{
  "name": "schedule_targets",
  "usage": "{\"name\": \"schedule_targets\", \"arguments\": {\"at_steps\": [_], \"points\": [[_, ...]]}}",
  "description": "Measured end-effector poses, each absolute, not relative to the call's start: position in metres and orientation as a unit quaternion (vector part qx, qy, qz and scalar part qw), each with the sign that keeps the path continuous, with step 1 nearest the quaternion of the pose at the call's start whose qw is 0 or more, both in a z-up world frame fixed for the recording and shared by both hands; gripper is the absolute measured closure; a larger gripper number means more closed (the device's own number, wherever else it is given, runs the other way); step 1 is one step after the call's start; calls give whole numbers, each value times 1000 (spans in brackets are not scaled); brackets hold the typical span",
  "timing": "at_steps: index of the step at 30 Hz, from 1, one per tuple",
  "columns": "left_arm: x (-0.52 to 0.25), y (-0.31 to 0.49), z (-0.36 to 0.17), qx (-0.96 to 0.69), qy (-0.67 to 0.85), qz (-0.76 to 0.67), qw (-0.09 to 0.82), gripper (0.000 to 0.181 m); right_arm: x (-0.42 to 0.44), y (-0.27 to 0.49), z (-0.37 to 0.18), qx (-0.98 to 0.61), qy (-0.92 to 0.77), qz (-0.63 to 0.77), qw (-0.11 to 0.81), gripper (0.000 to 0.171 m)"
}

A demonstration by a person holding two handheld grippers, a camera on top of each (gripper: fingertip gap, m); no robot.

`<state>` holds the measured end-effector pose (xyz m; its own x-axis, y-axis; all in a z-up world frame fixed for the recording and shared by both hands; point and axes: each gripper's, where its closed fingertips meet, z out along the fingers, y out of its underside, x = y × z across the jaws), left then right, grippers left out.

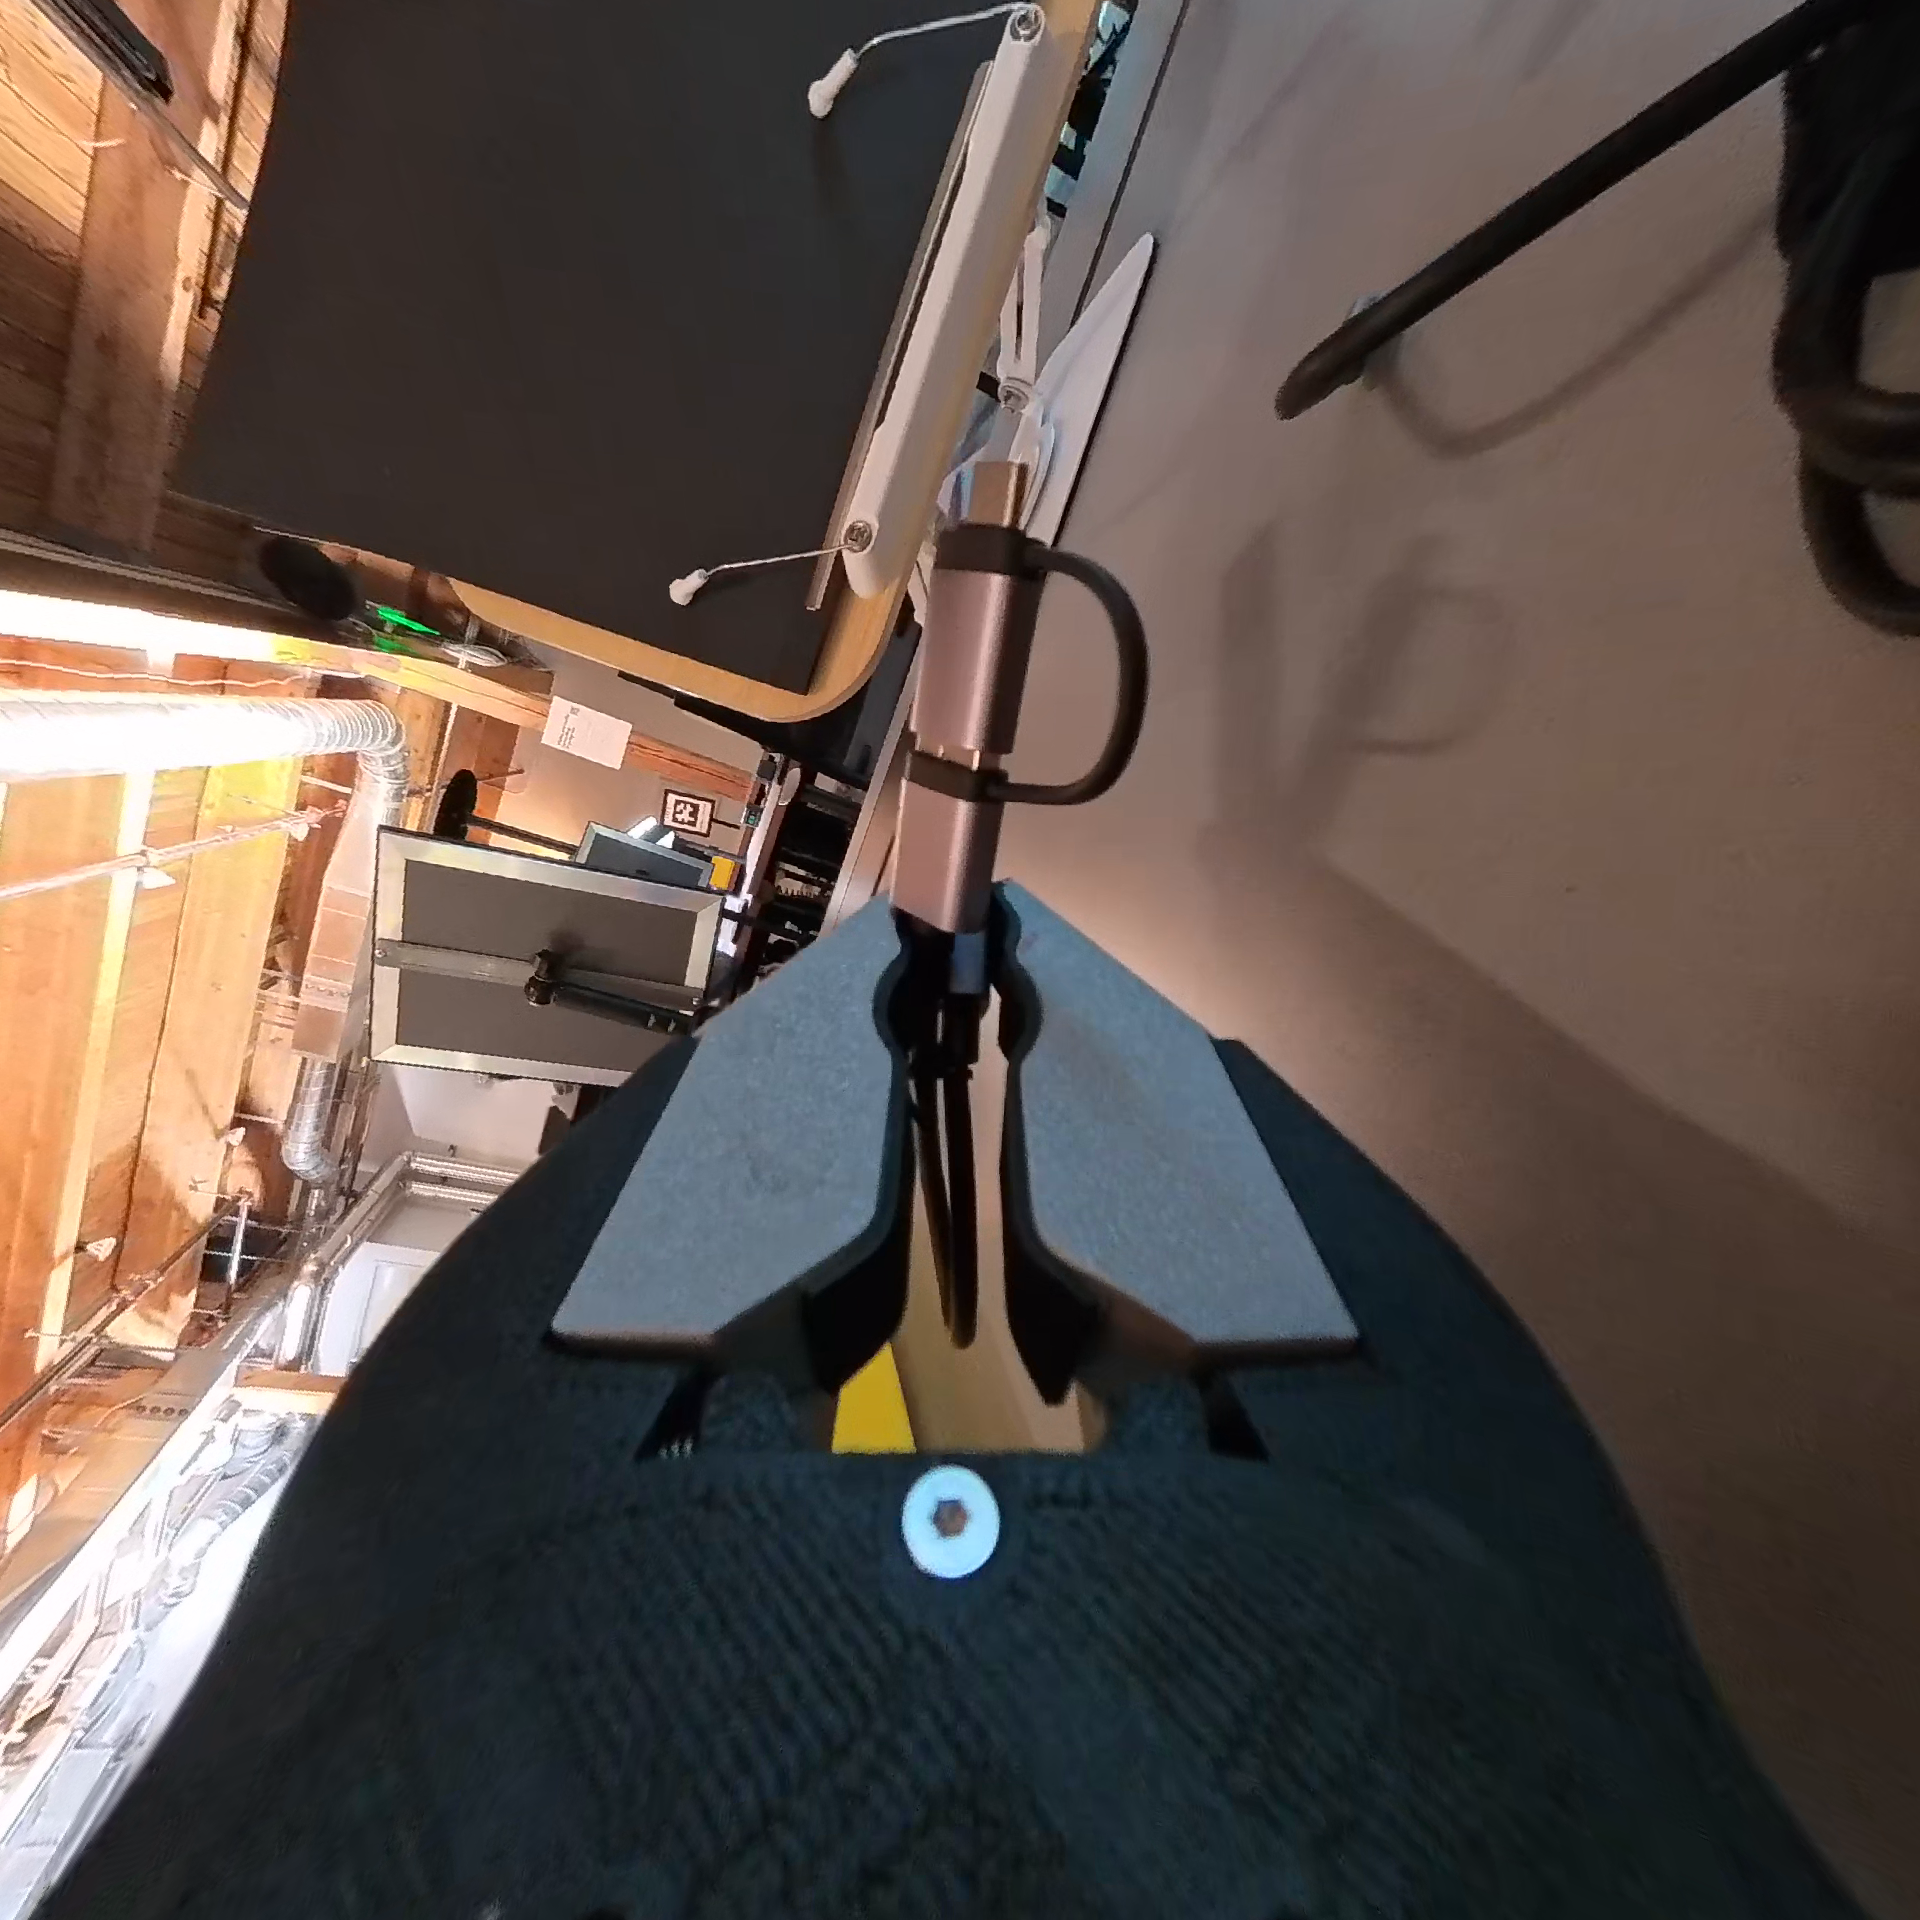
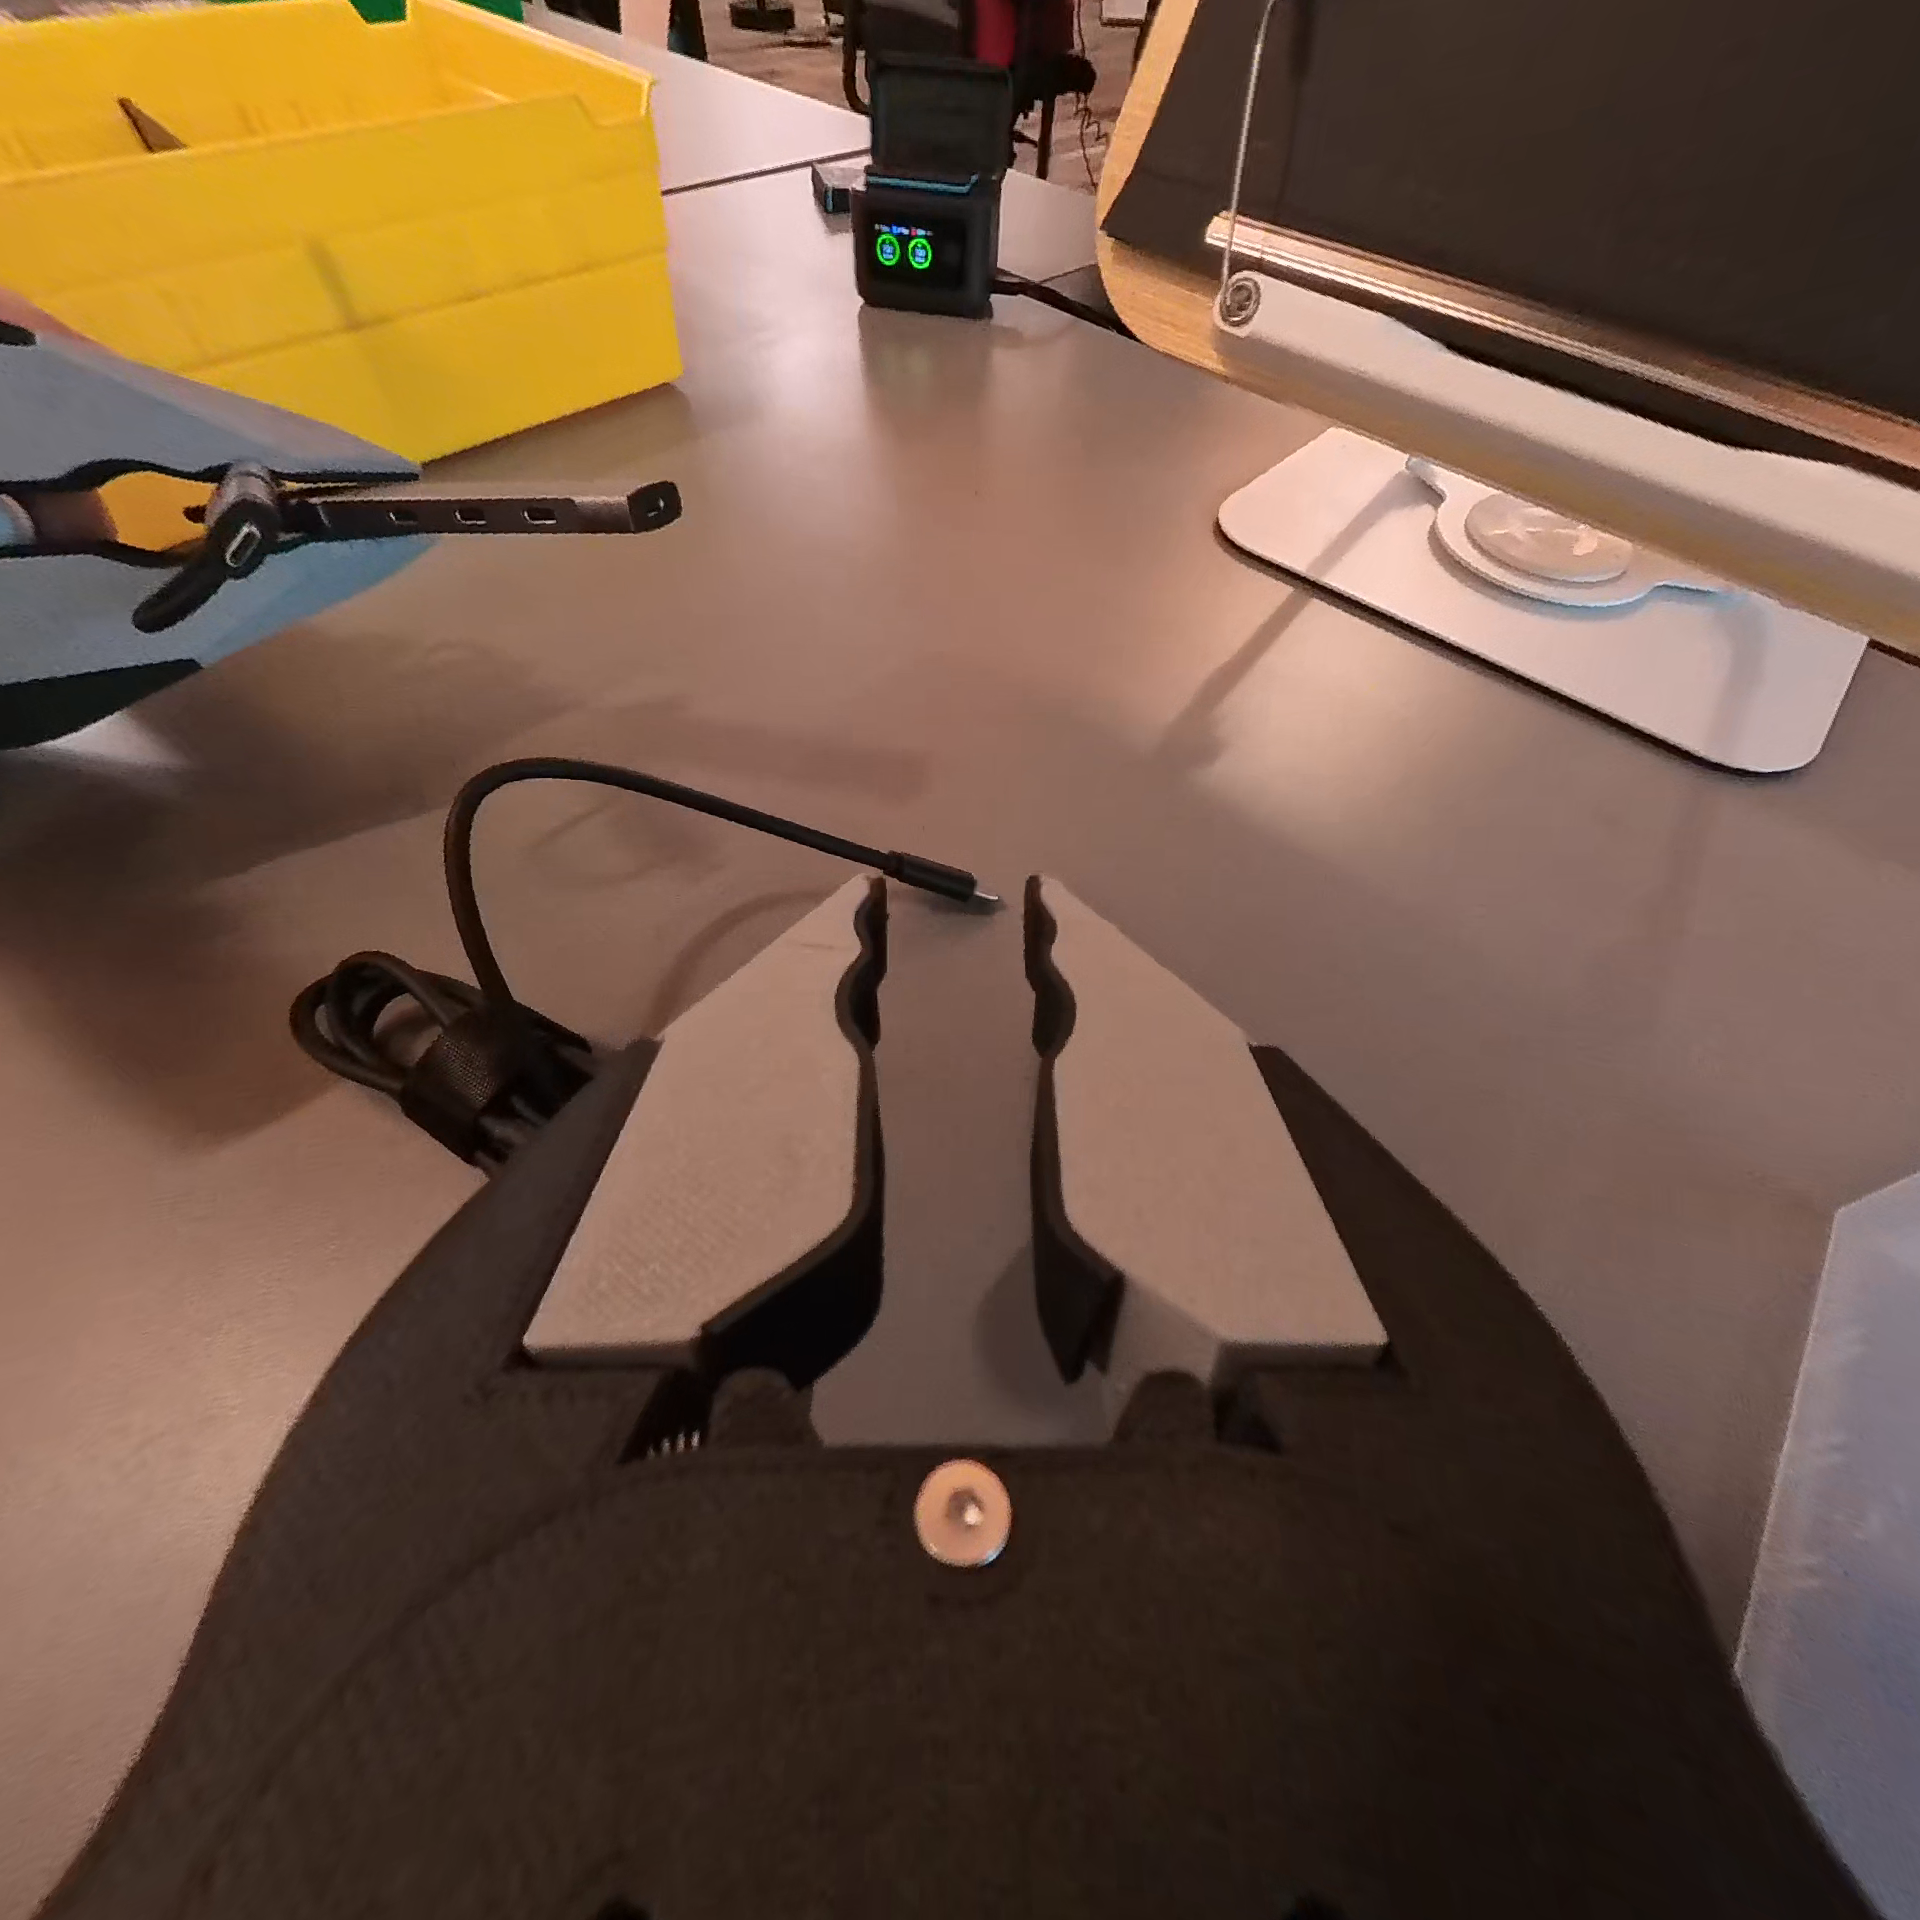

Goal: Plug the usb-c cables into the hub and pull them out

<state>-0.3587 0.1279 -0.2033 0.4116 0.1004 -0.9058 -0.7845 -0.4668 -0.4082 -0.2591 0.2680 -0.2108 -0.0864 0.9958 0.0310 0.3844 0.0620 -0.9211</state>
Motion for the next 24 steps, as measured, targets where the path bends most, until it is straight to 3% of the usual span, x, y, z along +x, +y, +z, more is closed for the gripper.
{"name": "schedule_targets", "arguments": {"at_steps": [8, 15, 24], "points": [[-357, 128, -203, -702, 249, 489, 453, 174, -260, 266, -217, -553, -635, 378, 386, 151], [-357, 129, -204, -703, 250, 490, 451, 174, -260, 215, -209, -477, -677, 455, 327, 119], [-357, 129, -205, -703, 254, 492, 448, 174, -260, 190, -237, -434, -754, 371, 326, 117]]}}
